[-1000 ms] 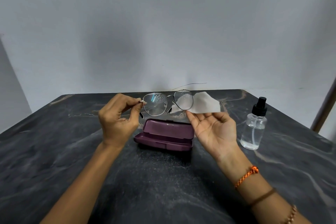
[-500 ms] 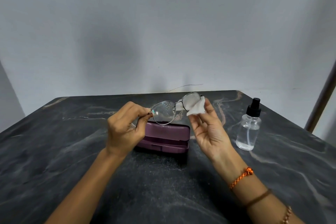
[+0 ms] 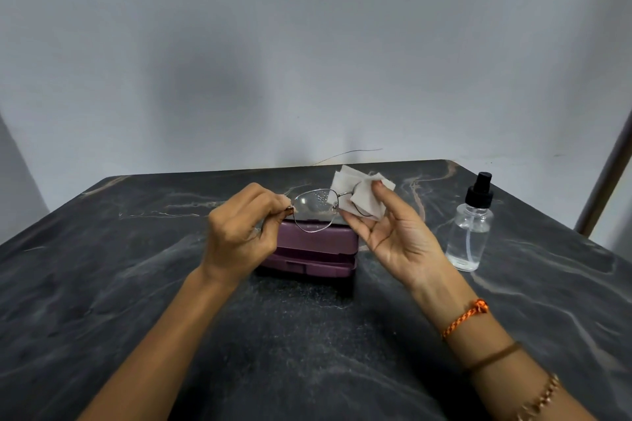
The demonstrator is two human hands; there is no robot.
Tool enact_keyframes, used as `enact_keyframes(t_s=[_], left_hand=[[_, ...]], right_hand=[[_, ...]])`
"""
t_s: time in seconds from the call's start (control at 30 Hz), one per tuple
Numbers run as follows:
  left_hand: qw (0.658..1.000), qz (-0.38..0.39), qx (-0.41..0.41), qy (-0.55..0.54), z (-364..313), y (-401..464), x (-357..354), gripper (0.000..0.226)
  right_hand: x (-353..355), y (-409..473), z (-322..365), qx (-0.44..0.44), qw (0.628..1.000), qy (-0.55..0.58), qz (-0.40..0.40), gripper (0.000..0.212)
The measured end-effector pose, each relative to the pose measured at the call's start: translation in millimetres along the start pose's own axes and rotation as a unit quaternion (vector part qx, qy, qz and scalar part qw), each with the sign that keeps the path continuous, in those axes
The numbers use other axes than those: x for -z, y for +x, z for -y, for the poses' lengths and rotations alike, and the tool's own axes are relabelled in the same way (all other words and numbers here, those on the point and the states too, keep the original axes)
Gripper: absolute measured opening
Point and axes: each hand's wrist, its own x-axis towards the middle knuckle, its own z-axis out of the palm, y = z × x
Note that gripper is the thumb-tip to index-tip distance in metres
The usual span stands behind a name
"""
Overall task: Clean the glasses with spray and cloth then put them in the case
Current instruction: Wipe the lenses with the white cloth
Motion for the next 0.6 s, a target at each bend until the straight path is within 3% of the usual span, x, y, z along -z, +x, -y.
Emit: enact_keyframes(t_s=[0.2,0.3,0.4,0.6], left_hand=[[1.0,-0.014,0.01,0.008,2.0,1.0,2.1,0.011],[1.0,-0.014,0.014,0.014,3.1,0.9,2.5,0.011],[1.0,-0.012,0.017,0.016,2.9,1.5,2.6,0.01],[1.0,-0.008,0.017,0.012,1.5,2.5,3.6,0.01]], right_hand=[[6.4,2.1,3.4,-0.063,0.989,-0.13,-0.012,0.02],[5.3,1.9,3.9,-0.059,0.994,-0.096,-0.016,0.021],[4.0,1.1,5.0,-0.045,0.998,-0.021,-0.023,0.008],[1.2,-1.3,5.7,-0.013,1.0,0.025,0.0,0.025]])
